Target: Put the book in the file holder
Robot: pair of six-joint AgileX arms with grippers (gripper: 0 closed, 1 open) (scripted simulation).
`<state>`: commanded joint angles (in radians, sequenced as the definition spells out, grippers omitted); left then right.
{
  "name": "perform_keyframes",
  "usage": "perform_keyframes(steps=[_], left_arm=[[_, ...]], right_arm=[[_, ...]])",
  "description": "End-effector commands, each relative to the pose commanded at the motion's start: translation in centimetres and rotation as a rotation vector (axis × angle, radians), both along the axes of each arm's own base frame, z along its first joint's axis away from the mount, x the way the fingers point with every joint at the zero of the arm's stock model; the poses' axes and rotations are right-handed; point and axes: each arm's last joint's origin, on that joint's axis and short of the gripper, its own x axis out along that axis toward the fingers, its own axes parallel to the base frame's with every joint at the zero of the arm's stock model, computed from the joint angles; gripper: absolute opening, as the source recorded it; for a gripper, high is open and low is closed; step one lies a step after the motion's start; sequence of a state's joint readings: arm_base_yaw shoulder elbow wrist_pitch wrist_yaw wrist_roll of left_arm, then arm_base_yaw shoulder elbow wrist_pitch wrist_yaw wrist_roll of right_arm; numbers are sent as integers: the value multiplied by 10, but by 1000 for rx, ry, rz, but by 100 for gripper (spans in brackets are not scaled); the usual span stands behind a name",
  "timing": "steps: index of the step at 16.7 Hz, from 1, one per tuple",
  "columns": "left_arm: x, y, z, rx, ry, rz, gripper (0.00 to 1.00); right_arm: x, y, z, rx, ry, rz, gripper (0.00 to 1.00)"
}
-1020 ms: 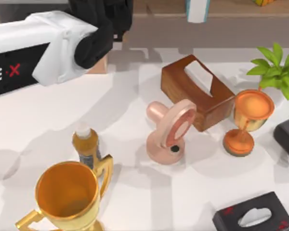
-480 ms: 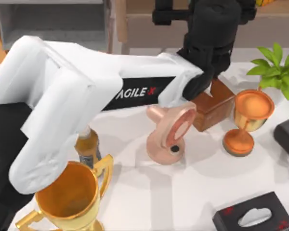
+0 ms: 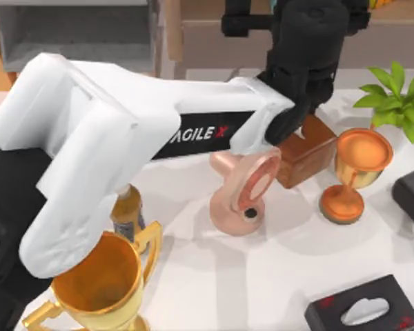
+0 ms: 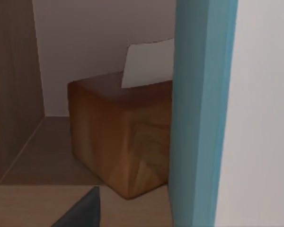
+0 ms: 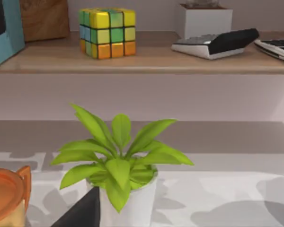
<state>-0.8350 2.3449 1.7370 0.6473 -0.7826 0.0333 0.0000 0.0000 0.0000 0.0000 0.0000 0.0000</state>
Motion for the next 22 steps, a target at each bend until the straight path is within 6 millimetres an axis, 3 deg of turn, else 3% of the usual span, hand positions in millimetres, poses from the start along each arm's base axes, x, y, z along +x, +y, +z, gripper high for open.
perform_keyframes(steps=[6, 10, 22], left_arm=[[17, -1, 1, -2, 0, 0, 100], [18, -1, 1, -1, 1, -1, 100], [18, -1, 1, -1, 1, -1, 10]], right_arm=[[0, 0, 0, 0, 0, 0, 100], [0, 0, 0, 0, 0, 0, 100], [0, 0, 0, 0, 0, 0, 100]])
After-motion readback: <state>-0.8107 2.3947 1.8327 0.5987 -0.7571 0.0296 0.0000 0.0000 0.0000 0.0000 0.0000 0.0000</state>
